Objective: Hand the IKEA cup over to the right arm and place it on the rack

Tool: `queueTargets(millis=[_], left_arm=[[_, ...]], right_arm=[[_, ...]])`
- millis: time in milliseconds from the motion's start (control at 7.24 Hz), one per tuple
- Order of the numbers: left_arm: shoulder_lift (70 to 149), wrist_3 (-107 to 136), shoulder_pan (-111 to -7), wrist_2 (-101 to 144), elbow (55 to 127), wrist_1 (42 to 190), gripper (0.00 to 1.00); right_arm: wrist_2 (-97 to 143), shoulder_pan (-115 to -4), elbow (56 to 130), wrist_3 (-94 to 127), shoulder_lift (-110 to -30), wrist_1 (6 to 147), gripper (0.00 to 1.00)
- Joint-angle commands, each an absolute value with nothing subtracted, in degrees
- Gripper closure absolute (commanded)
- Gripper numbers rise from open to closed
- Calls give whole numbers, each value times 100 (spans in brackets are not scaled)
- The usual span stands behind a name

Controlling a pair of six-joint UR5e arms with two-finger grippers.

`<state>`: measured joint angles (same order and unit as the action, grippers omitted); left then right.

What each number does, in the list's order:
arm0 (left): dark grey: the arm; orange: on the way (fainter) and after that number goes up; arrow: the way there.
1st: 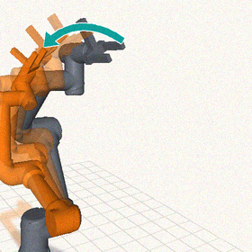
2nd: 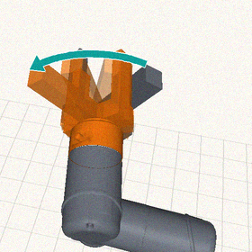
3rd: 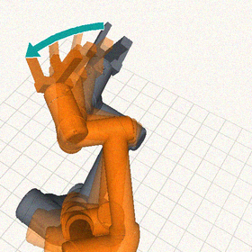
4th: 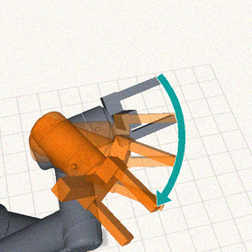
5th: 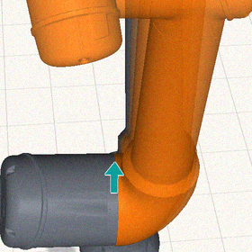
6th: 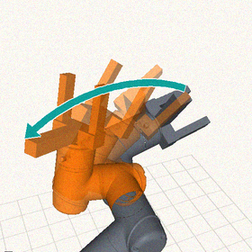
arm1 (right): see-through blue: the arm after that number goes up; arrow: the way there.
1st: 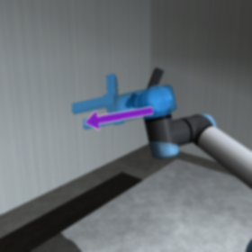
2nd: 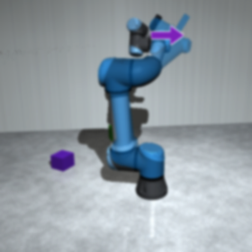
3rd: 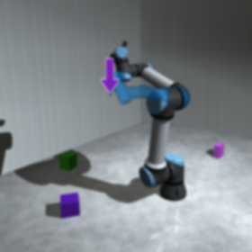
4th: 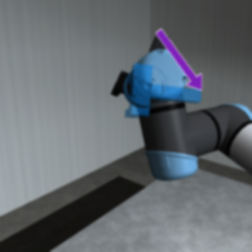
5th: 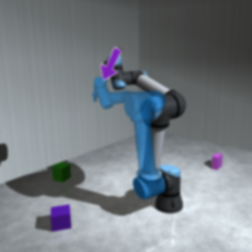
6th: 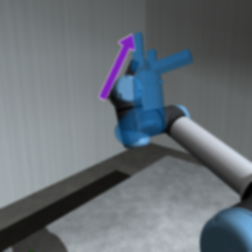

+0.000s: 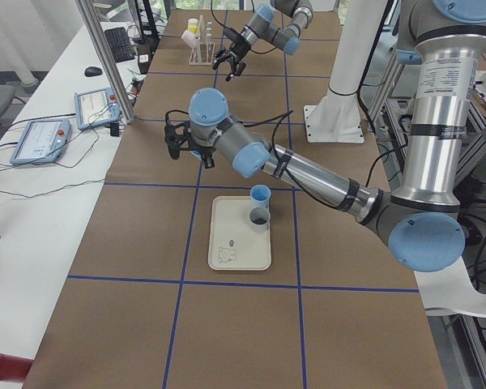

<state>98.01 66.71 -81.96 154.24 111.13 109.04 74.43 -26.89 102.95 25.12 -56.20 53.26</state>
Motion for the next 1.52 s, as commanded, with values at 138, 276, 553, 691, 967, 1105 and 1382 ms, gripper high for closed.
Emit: queueTargets(millis=[138,276,553,691,967,1105,1382], left_arm=[[11088,8985,-7553,15645,11311,10898,100],[11361,9322,-7289,15618,11303,10898,100],[11504,9404,-6849,15574,11303,10968,100],[11548,9396,-6699,15574,11303,10969,100],[11636,9387,-6488,15566,11338,10969,100],[11637,9387,-6399,15557,11338,11047,100],[11698,9404,-6119,15269,11338,11066,100]], right_arm=[[6706,-2198,10274,1890,-5178,5256,1],[6697,-2102,10274,1872,-5090,5256,1],[6680,-1882,10126,1436,-5045,4462,1],[6680,-1829,9968,1276,-5054,4021,1],[6688,-1819,9870,1248,-5045,3709,1],[6688,-1819,9870,1126,-5036,3709,1],[6697,-1819,9879,1046,-4993,3709,1]])
